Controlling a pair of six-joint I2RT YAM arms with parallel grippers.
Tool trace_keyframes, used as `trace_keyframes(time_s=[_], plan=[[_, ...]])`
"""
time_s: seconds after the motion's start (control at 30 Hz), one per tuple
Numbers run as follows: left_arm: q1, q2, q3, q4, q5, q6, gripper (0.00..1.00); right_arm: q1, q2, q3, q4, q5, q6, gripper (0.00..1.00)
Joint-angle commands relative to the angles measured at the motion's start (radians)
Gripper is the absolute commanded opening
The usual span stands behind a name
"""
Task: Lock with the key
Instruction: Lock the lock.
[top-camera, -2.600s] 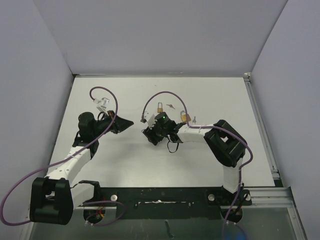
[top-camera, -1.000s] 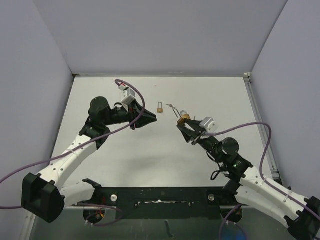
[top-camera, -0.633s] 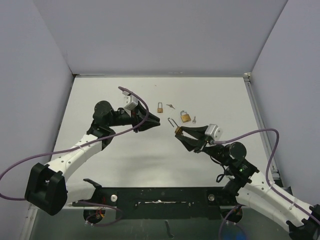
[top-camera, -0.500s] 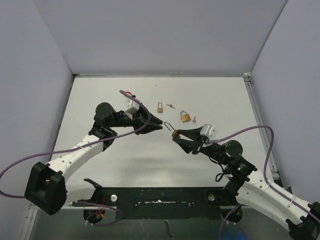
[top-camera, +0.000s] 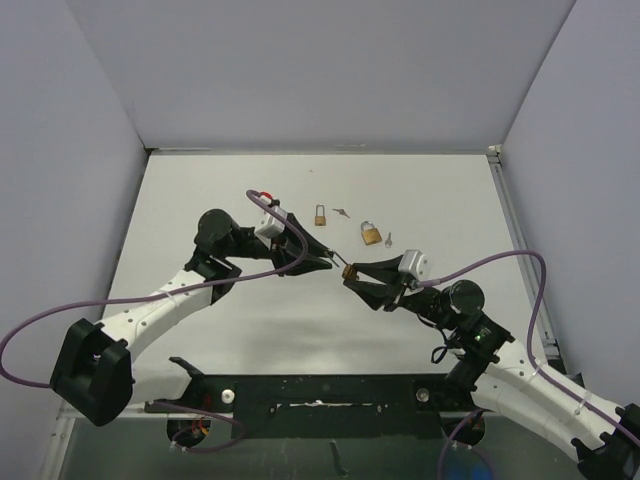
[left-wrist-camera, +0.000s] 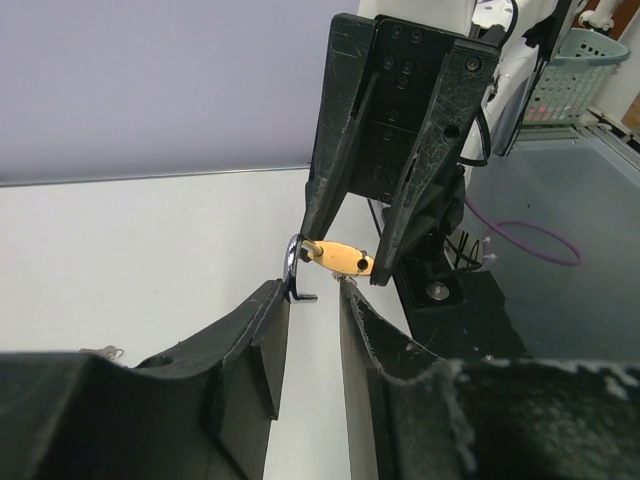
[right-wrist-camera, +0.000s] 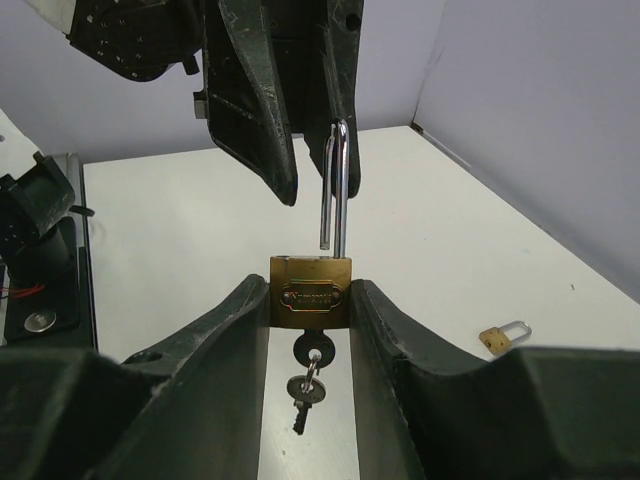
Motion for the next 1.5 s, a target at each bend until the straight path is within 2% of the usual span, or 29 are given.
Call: trace_keyframes(time_s=[0.0, 0.07, 0.23, 0.27, 0.33, 0.5, 0.53, 0.57, 0.6, 0.63, 0.67, 0.73, 0.77, 1.03, 1.27, 1.47], plan=[[-0.02, -0.003, 0.058, 0.026, -0.003, 0.02, 0.23, -0.003, -0.005, 0.046, 0.065, 0.004, 0.007, 0.0], [-0.03, -0.015, 0.061, 0.003, -0.017, 0.035, 0.18, -0.003, -0.005, 0.047, 0.062, 0.008, 0.007, 0.0], [-0.051, -0.048, 0.069, -0.068, -0.042, 0.077, 0.16, -0.003, 0.0, 0.046, 0.061, 0.015, 0.006, 0.0], [-0.053, -0.054, 0.073, -0.095, -0.051, 0.095, 0.12, -0.003, 0.0, 0.045, 0.061, 0.018, 0.006, 0.0], [-0.06, -0.068, 0.082, -0.152, -0.074, 0.125, 0.0, -0.003, 0.0, 0.045, 0.061, 0.02, 0.006, 0.0], [-0.064, -0.099, 0.11, -0.255, -0.141, 0.149, 0.0, -0.001, 0.016, 0.064, 0.019, 0.043, -0.007, 0.0], [-0.064, -0.106, 0.114, -0.271, -0.148, 0.159, 0.0, -0.001, 0.022, 0.071, 0.007, 0.047, -0.011, 0.05], [-0.065, -0.113, 0.119, -0.295, -0.155, 0.176, 0.0, -0.001, 0.028, 0.078, -0.007, 0.048, -0.016, 0.15], [-0.065, -0.121, 0.127, -0.331, -0.165, 0.196, 0.0, -0.001, 0.033, 0.085, -0.018, 0.046, -0.021, 0.28], [-0.064, -0.127, 0.143, -0.378, -0.178, 0.227, 0.0, 0.0, 0.034, 0.094, -0.03, 0.045, -0.024, 0.52], [-0.063, -0.131, 0.16, -0.432, -0.182, 0.262, 0.0, 0.0, 0.035, 0.102, -0.044, 0.047, -0.027, 0.67], [-0.063, -0.135, 0.19, -0.528, -0.19, 0.321, 0.0, 0.0, 0.033, 0.117, -0.076, 0.06, -0.036, 0.9], [-0.064, -0.135, 0.204, -0.563, -0.187, 0.352, 0.0, 0.0, 0.03, 0.124, -0.093, 0.066, -0.041, 0.98], [-0.064, -0.122, 0.325, -0.836, -0.074, 0.514, 0.0, -0.009, -0.024, 0.163, -0.186, 0.093, -0.061, 0.98], [-0.066, -0.108, 0.407, -0.99, 0.008, 0.631, 0.0, -0.03, -0.002, 0.177, -0.168, -0.041, -0.042, 0.98], [-0.073, -0.094, 0.433, -1.028, 0.052, 0.655, 0.0, -0.03, 0.064, 0.163, -0.064, -0.151, -0.019, 0.98]])
